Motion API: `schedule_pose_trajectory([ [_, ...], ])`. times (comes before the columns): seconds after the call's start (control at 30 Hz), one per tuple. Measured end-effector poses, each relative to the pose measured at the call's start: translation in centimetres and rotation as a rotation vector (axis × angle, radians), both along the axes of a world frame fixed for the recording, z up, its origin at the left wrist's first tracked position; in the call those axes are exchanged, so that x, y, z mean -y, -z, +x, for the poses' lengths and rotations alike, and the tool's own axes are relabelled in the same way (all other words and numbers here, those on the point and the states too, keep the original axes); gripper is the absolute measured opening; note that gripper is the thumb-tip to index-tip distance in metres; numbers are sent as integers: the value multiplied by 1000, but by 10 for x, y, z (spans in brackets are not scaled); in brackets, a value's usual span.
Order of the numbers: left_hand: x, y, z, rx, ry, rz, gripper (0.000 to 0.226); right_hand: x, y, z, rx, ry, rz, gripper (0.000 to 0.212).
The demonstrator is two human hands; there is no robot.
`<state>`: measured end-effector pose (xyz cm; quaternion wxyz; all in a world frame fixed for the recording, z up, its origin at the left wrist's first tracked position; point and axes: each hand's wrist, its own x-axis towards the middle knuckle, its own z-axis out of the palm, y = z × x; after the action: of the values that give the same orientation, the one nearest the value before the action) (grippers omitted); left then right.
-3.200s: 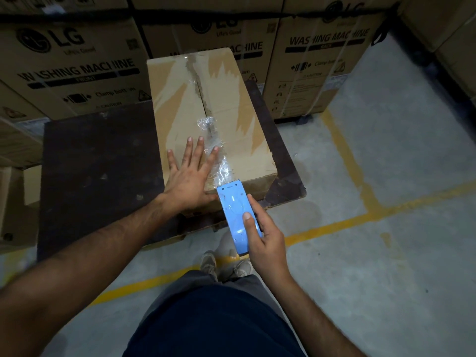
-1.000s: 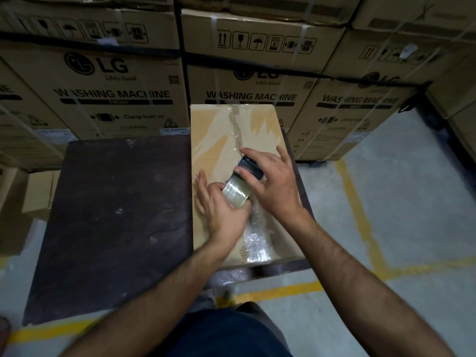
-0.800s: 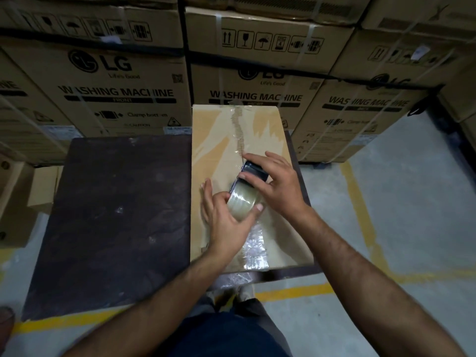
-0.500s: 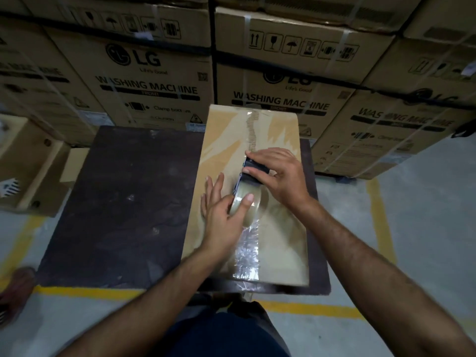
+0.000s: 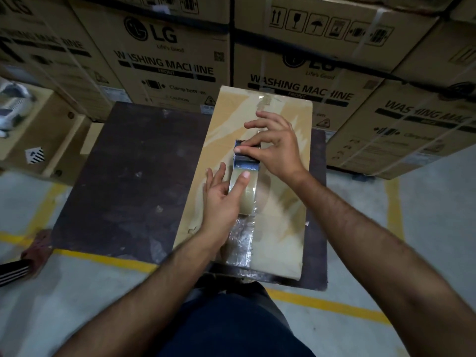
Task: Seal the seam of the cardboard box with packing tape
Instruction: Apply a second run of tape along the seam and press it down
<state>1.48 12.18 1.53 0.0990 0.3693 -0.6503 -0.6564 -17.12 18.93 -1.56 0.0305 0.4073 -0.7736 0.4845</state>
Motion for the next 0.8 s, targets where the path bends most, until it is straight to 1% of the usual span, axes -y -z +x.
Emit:
schedule_pose_trajectory([
  [0.1,2,0,0,12,14,-21,14,3,0,-1,55,7,6,22],
  [0.17,4,3,1,24,26,-50,26,5,1,0,64,7,5,22],
  [0.27,7,9,4,32,33,-50,54,8,1,5,95,-9,-5,20],
  [0.33,9,14,7,25,70,-79,64,8,-1,5,121,-27,-2,19],
  [0.37,10,16,8,19,84,-90,63,8,-4,3,126,-33,7,20],
  [0.4,9,16,10,7,100,-97,58,7,-7,2,125,-35,18,21],
  [0.5,6,20,16,-31,204,-143,18,3,-14,-5,97,-10,39,23],
  [0.53,5,23,19,-35,245,-158,16,1,-15,-8,80,8,39,23],
  [0.57,6,26,21,-39,283,-162,20,0,-15,-11,63,26,38,24],
  [0.7,12,28,21,-31,351,-159,22,-1,-14,-15,31,75,24,25],
  [0.8,18,33,21,-47,413,-226,27,3,-12,-17,36,97,6,24],
])
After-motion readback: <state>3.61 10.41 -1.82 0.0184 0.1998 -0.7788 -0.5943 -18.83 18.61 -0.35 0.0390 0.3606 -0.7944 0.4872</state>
